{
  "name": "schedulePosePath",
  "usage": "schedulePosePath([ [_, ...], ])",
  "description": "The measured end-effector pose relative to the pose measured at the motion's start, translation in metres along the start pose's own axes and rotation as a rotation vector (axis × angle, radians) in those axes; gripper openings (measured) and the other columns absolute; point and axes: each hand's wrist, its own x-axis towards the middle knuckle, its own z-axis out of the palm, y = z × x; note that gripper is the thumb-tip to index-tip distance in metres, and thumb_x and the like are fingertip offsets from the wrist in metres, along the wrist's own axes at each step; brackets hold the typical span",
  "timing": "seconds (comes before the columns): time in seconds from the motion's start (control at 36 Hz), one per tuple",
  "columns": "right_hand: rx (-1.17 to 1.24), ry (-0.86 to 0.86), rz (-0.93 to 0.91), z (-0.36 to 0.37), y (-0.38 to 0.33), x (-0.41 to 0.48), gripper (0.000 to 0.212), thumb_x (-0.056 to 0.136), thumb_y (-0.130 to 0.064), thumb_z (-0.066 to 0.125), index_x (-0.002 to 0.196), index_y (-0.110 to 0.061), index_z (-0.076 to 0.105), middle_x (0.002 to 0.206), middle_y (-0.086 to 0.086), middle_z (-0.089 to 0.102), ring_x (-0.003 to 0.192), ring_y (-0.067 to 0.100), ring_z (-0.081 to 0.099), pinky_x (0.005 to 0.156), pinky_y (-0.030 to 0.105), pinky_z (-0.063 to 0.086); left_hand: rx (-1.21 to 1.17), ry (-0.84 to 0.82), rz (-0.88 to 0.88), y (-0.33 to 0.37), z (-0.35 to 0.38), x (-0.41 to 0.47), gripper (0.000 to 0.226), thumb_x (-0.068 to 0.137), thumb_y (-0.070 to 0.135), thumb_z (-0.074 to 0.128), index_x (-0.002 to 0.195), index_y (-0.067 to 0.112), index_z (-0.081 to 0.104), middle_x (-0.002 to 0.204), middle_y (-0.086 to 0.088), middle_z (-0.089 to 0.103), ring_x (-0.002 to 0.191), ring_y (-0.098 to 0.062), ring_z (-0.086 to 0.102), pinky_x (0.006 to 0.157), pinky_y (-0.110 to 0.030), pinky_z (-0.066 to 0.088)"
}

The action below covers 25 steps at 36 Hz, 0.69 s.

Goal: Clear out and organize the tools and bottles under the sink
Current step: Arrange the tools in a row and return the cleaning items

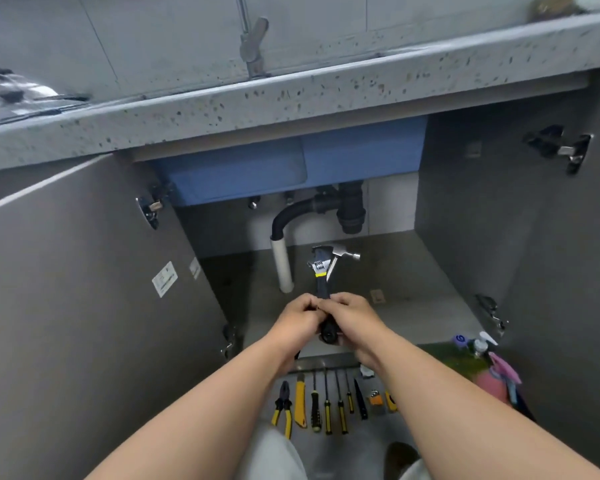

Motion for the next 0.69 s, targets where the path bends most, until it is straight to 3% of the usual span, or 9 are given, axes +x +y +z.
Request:
schedulePosePath([
  [0.06, 0.065, -0.051, 0.069, -0.003, 0.002, 0.006, 0.016, 0.095, -0.010, 0.062, 0.110, -0.012, 0.058, 0.087, 0.014, 0.061, 0.066, 0.023, 0.065, 0.048, 0.024, 0.053, 0.071, -0.003, -0.017, -0.001, -0.003, 0.002, 0.013, 0.094, 0.009, 0.061, 0.083, 0.016, 0.062, 0.078, -0.003, 0.065, 0.081, -0.018, 0.062, 0.077, -0.030, 0.051],
  [0.14, 0.075, -0.102, 0.135, -0.006, 0.004, 0.015, 0.007, 0.096, -0.005, 0.058, 0.097, -0.012, 0.058, 0.085, 0.015, 0.062, 0.072, 0.028, 0.065, 0.058, 0.029, 0.053, 0.098, -0.030, -0.081, -0.002, -0.012, 0.008, 0.006, 0.092, 0.013, 0.066, 0.088, 0.016, 0.070, 0.081, 0.001, 0.069, 0.081, -0.013, 0.062, 0.077, -0.025, 0.049],
  [0.25, 0.107, -0.082, 0.164, -0.010, 0.010, 0.032, 0.023, 0.100, 0.001, 0.049, 0.081, -0.011, 0.054, 0.072, 0.011, 0.055, 0.058, 0.019, 0.052, 0.044, 0.022, 0.043, 0.093, -0.017, -0.168, -0.014, -0.031, 0.021, 0.014, 0.092, 0.015, 0.064, 0.102, 0.017, 0.072, 0.087, 0.002, 0.063, 0.082, -0.012, 0.056, 0.070, -0.021, 0.043],
  [0.36, -0.083, -0.076, 0.190, -0.014, 0.019, 0.051, 0.024, 0.103, -0.003, 0.043, 0.084, -0.012, 0.054, 0.070, 0.007, 0.051, 0.054, 0.014, 0.046, 0.043, 0.020, 0.037, 0.207, 0.101, -0.205, -0.048, -0.052, 0.049, 0.019, 0.094, 0.005, 0.058, 0.104, 0.018, 0.048, 0.084, -0.003, 0.054, 0.068, -0.013, 0.050, 0.054, -0.024, 0.035],
  [0.47, -0.285, 0.001, 0.195, -0.010, 0.029, 0.085, 0.017, 0.103, -0.003, 0.042, 0.093, -0.006, 0.055, 0.068, 0.007, 0.051, 0.053, 0.014, 0.042, 0.047, 0.022, 0.034, 0.286, 0.161, -0.237, -0.093, -0.073, 0.086, 0.031, 0.101, 0.008, 0.051, 0.117, 0.025, 0.030, 0.102, -0.011, 0.054, 0.072, -0.016, 0.050, 0.055, -0.024, 0.041],
  [0.58, -0.468, 0.044, 0.195, -0.010, 0.052, 0.127, 0.023, 0.102, -0.011, 0.048, 0.104, 0.003, 0.066, 0.081, 0.011, 0.061, 0.060, 0.013, 0.049, 0.060, 0.030, 0.035, 0.388, 0.209, -0.287, -0.142, -0.081, 0.129, 0.030, 0.100, 0.012, 0.055, 0.129, 0.016, 0.052, 0.105, -0.009, 0.060, 0.090, -0.024, 0.060, 0.068, -0.028, 0.045],
  [0.64, -0.459, 0.056, 0.239, -0.011, 0.068, 0.144, 0.021, 0.101, -0.016, 0.050, 0.100, -0.003, 0.067, 0.083, 0.009, 0.061, 0.067, 0.016, 0.049, 0.068, 0.032, 0.034, 0.436, 0.216, -0.307, -0.165, -0.082, 0.150, 0.030, 0.097, 0.009, 0.059, 0.127, 0.010, 0.058, 0.108, -0.012, 0.063, 0.102, -0.030, 0.063, 0.078, -0.031, 0.047],
  [0.69, -0.453, 0.054, 0.273, -0.011, 0.083, 0.160, 0.022, 0.102, -0.020, 0.051, 0.095, -0.009, 0.068, 0.079, 0.006, 0.059, 0.071, 0.017, 0.048, 0.068, 0.032, 0.033, 0.450, 0.231, -0.342, -0.185, -0.084, 0.170, 0.025, 0.095, 0.007, 0.059, 0.120, 0.006, 0.060, 0.107, -0.021, 0.065, 0.101, -0.036, 0.064, 0.078, -0.038, 0.049],
])
